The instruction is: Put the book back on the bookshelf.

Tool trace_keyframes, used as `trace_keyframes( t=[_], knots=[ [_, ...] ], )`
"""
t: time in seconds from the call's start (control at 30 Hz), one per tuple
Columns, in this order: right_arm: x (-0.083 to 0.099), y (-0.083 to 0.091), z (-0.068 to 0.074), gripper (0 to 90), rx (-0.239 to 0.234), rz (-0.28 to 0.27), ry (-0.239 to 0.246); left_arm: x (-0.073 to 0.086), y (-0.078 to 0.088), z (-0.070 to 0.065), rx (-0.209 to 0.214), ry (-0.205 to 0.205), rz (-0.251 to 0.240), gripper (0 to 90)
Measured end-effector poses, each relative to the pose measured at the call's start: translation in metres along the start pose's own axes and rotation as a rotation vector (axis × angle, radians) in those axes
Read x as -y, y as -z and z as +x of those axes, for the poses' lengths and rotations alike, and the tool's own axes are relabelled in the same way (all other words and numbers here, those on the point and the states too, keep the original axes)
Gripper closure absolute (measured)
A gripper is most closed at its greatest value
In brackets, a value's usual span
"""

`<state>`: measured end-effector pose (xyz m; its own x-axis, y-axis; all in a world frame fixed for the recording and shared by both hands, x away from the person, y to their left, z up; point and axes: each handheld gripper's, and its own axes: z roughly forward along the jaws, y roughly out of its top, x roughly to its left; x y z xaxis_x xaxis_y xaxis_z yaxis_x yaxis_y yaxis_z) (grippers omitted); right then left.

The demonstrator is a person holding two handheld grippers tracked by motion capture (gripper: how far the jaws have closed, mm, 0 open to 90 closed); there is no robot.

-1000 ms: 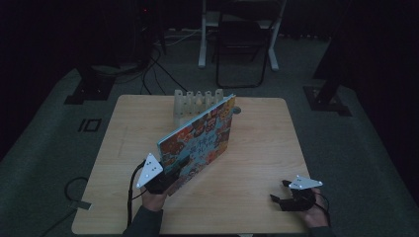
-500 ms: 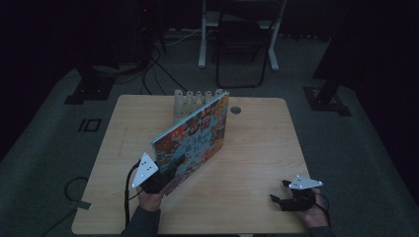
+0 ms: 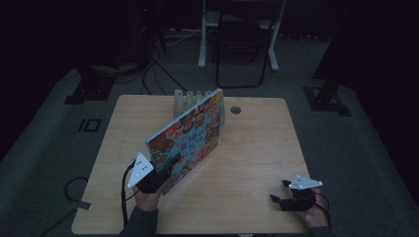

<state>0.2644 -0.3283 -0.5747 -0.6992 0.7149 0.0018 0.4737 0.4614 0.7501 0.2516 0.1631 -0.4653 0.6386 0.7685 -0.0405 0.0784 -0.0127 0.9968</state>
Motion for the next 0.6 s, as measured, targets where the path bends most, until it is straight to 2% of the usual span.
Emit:
trace_keyframes(
  t=[0.33,0.6],
  knots=[
    [0.0,0.0,0.0,19.8,0.0,0.0,0.0,0.0007,0.0038,0.0033,-0.04,0.002,0.001,81.1],
    [0.0,0.0,0.0,19.8,0.0,0.0,0.0,0.0022,0.0056,0.0056,-0.055,0.009,-0.006,81.1]
  ],
)
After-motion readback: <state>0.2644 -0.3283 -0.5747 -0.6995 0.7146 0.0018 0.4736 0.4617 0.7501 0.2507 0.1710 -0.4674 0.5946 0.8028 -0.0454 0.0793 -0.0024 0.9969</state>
